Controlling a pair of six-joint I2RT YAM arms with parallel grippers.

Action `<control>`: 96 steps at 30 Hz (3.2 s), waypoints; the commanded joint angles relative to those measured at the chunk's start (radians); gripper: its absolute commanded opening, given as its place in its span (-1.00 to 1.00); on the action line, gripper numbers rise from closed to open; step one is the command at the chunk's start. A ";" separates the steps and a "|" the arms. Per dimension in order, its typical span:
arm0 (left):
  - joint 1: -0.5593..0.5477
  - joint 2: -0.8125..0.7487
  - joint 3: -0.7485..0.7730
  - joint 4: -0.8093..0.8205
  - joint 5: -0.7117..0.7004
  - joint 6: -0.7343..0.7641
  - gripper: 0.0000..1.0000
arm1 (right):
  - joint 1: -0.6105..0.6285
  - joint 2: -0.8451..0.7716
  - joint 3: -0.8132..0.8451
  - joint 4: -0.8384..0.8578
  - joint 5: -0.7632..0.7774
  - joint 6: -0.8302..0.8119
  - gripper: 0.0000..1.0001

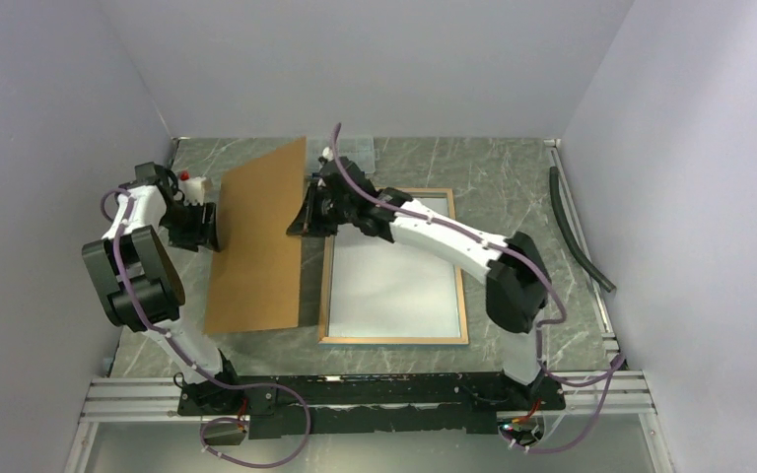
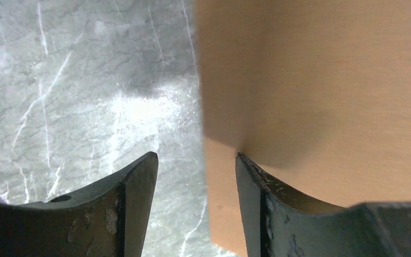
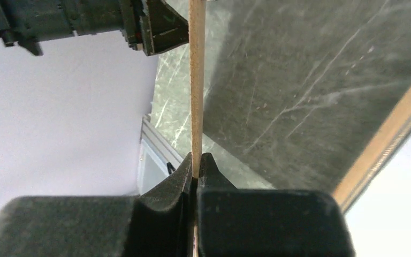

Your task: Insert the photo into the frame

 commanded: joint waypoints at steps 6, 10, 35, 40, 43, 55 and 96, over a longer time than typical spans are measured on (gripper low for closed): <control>0.070 -0.065 0.134 -0.121 0.094 -0.083 0.35 | 0.016 -0.313 0.241 -0.306 0.295 -0.417 -1.00; 0.085 -0.076 0.145 -0.134 0.098 -0.084 0.37 | 0.062 -0.379 0.330 -0.455 0.453 -0.552 -1.00; 0.085 -0.110 0.123 -0.133 0.108 -0.094 0.38 | 0.486 -0.596 -0.265 0.403 1.692 -1.996 -1.00; 0.086 -0.114 0.115 -0.131 0.113 -0.094 0.38 | 0.520 -0.559 -0.330 0.107 1.639 -1.697 -1.00; 0.086 -0.118 0.114 -0.133 0.115 -0.093 0.38 | 0.529 -0.515 -0.335 -0.060 1.585 -1.525 -1.00; 0.085 -0.135 0.100 -0.131 0.119 -0.084 0.39 | 0.545 -0.362 -0.404 -0.177 1.450 -1.267 -1.00; -0.106 -0.176 0.007 -0.158 0.147 0.009 0.45 | 0.413 -0.180 -0.024 -0.495 0.642 -0.821 0.99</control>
